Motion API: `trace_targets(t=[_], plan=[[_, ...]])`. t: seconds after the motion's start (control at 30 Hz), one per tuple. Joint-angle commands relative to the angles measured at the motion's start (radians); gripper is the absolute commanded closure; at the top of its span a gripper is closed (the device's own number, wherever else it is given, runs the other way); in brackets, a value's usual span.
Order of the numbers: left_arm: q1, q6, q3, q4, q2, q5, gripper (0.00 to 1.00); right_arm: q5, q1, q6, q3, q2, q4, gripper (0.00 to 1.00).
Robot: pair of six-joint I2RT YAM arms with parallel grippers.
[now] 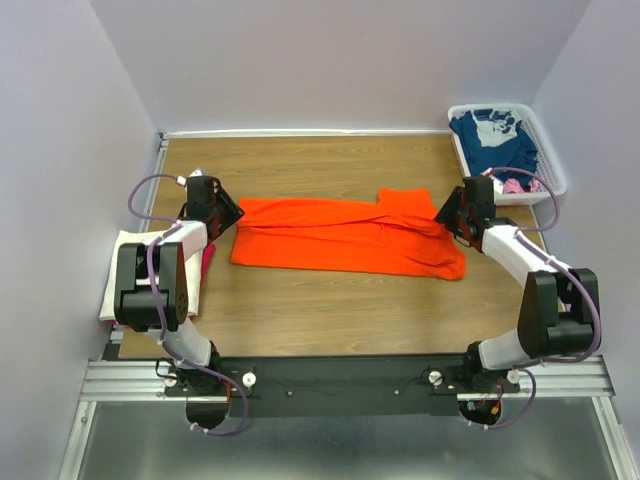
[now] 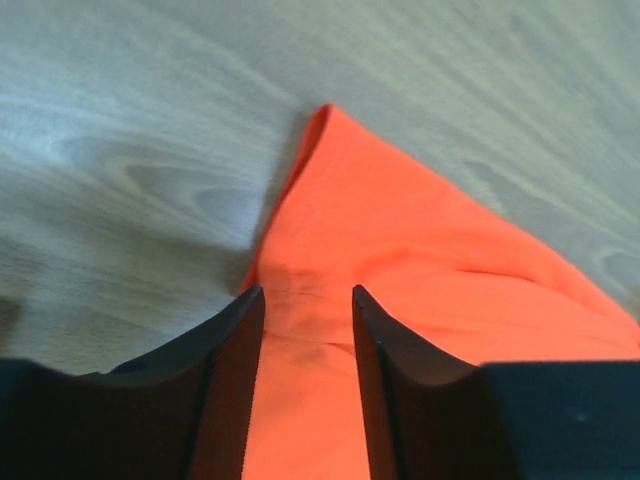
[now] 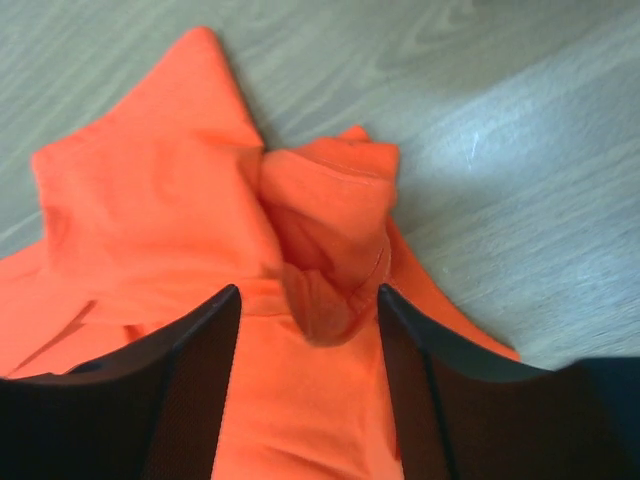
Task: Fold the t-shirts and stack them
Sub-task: Fold the tshirt
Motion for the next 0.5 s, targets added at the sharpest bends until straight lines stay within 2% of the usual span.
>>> trace_targets(t=[0.0, 0.1, 0.17, 0.2, 0.23, 0.27, 0.47], plan=[[0.005, 0.038, 0.048, 0.015, -0.081, 0.033, 0.51, -0.041, -0.008, -0.032, 0.002, -0.075, 0.02, 0.34], [-0.01, 0.059, 0.093, -0.003, -0.085, 0.057, 0.51, -0.065, -0.008, -0.049, 0.052, -0.076, 0.02, 0.33], [-0.017, 0.075, 0.133, -0.006, -0.077, 0.071, 0.5, -0.076, -0.008, -0.074, 0.121, -0.016, 0.02, 0.34], [-0.064, 0.087, 0.166, -0.006, -0.042, 0.105, 0.51, -0.088, -0.008, -0.091, 0.173, 0.039, 0.018, 0.34], [-0.079, 0.087, 0.167, -0.006, -0.042, 0.119, 0.51, -0.088, -0.008, -0.091, 0.173, 0.04, 0.018, 0.34], [-0.096, 0.104, 0.206, -0.006, -0.025, 0.131, 0.51, -0.096, -0.008, -0.107, 0.231, 0.105, 0.02, 0.34], [-0.234, 0.148, 0.387, 0.017, 0.158, 0.251, 0.5, -0.125, -0.008, -0.136, 0.4, 0.312, 0.017, 0.35]])
